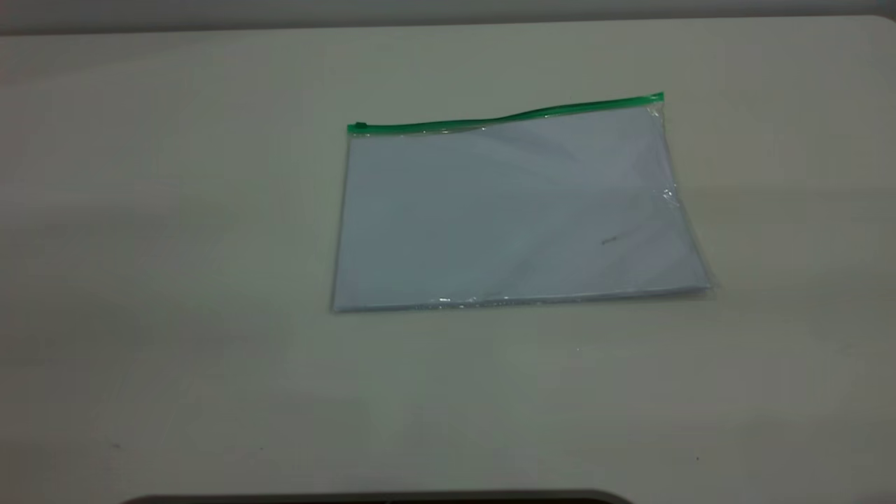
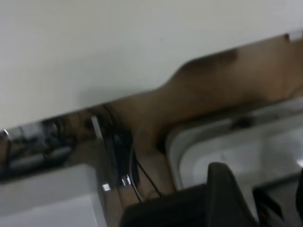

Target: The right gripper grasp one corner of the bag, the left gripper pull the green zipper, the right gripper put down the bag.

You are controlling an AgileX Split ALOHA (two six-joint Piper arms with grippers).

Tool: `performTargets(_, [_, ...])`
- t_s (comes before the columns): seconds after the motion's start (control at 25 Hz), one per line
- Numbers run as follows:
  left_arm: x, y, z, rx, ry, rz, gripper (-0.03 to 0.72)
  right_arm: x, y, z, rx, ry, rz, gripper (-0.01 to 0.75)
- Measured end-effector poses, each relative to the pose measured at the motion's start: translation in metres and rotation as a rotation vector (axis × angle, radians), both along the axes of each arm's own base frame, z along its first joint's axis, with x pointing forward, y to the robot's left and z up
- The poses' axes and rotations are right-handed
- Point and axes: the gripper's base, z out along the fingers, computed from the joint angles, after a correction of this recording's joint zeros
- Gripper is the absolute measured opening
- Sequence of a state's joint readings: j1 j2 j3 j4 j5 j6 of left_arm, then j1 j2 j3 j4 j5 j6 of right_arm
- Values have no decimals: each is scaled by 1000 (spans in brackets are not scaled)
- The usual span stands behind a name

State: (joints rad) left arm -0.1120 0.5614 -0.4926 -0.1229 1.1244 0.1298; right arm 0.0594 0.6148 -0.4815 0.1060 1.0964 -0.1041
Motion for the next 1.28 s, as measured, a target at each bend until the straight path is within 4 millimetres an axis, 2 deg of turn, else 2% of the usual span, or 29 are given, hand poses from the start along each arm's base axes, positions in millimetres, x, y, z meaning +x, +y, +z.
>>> performTargets(0.2, [-23,11,8,63,-203,34,430,0,2,0,30,2,-1,350])
performTargets(0.6, [-64,17,12,26,-498,64,430,-4,2,3,37,-36,-3,350])
performTargets(0.8, [-74,18,11,19,-564,69,430,-30,-1,16,46,-234,-50,350])
performTargets(1.12, [-76,17,11,42,-569,151,430,-82,-2,23,56,-573,-50,350])
performTargets(1.28, [-76,17,10,43,-568,154,430,-89,-1,22,56,-598,-47,350])
